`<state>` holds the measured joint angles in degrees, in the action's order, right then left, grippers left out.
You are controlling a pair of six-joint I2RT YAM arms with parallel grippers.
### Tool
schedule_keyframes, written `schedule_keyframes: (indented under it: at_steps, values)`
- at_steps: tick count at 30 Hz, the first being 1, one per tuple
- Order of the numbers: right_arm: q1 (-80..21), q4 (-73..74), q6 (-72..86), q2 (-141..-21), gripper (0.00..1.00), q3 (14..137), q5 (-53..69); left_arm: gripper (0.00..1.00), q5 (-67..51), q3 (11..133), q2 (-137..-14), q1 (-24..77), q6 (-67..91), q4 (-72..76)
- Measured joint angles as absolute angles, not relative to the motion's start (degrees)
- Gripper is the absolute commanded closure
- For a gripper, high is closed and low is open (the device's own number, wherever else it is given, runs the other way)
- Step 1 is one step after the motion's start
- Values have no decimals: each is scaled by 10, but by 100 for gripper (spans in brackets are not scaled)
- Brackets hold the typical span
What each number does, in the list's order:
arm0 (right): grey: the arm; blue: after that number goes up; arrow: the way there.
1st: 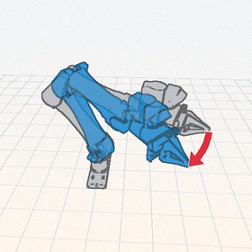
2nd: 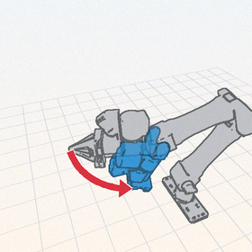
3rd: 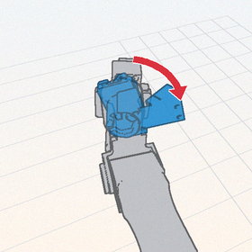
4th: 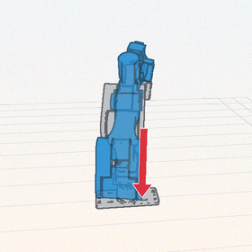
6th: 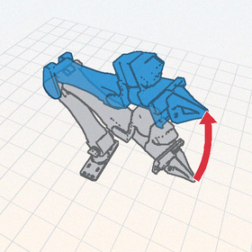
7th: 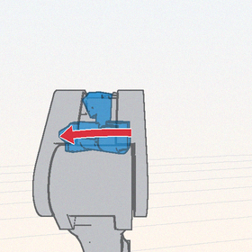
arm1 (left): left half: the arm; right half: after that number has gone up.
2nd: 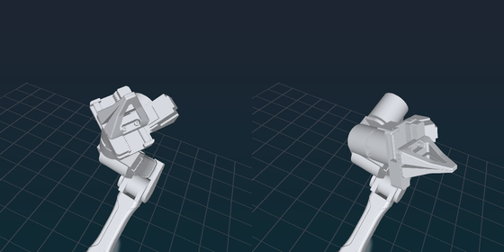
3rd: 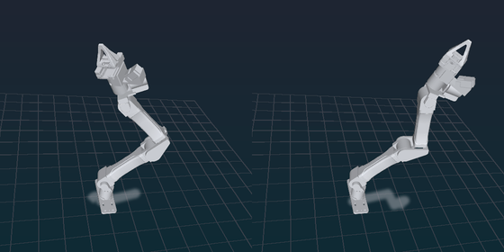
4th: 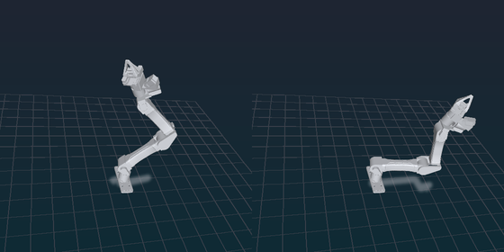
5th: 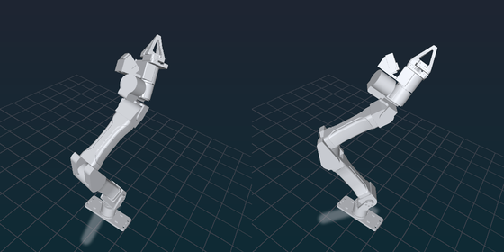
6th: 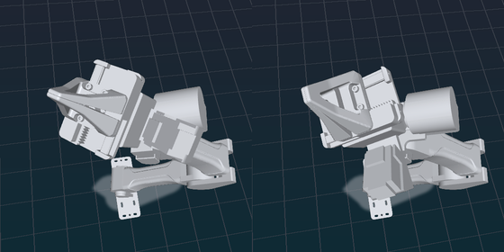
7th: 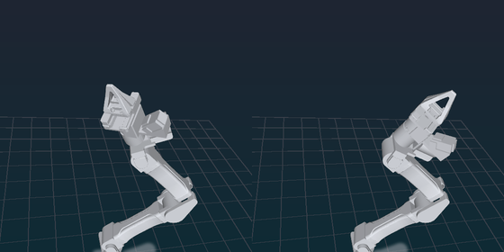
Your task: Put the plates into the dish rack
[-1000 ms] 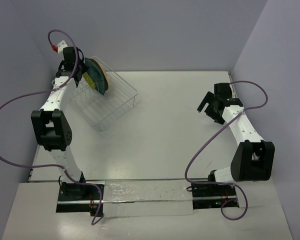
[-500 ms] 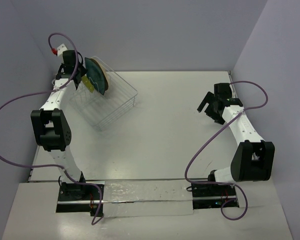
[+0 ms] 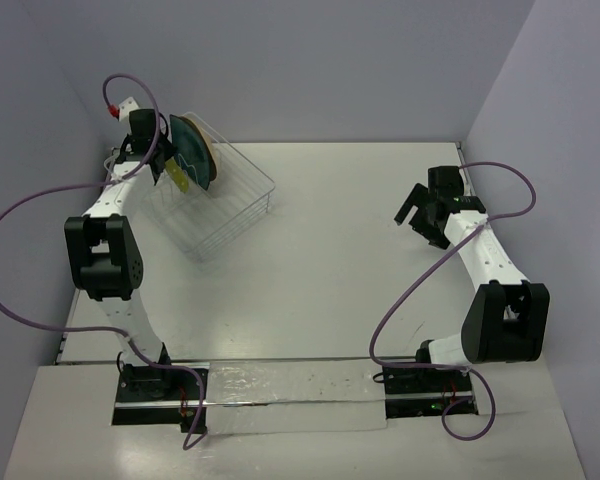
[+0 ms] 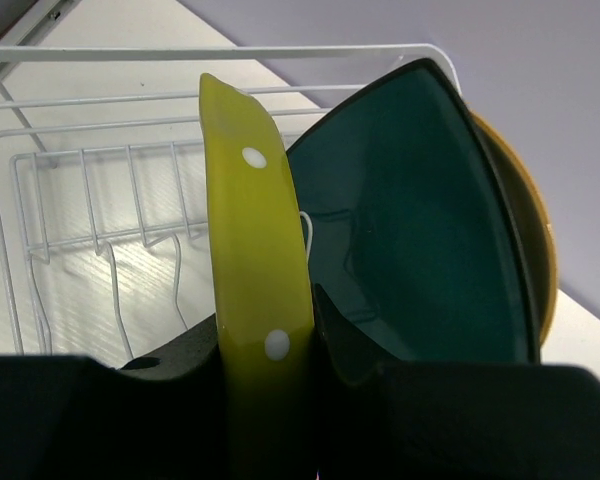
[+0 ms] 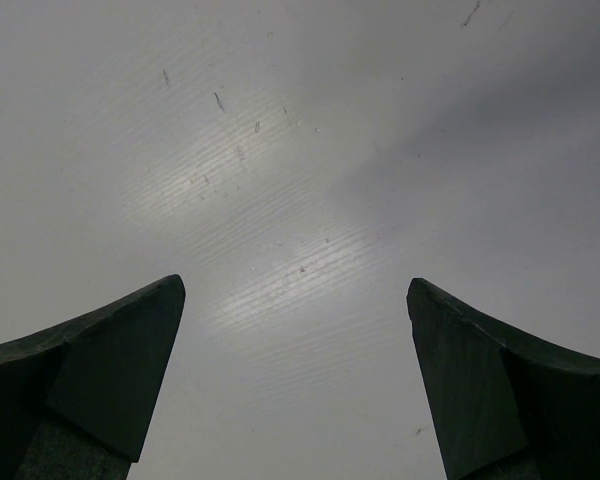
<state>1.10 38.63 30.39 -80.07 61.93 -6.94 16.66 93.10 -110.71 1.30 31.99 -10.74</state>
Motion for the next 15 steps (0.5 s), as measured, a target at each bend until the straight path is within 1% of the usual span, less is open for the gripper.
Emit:
schedule_keyframes:
  at_steps: [7,15]
  values:
    - [11,386,304,-801,0,619,-72,80,161,930,-1120,13,306,-97]
    - [11,386,303,-801,0,619,-74,64,158,917,-1121,13,290,-75]
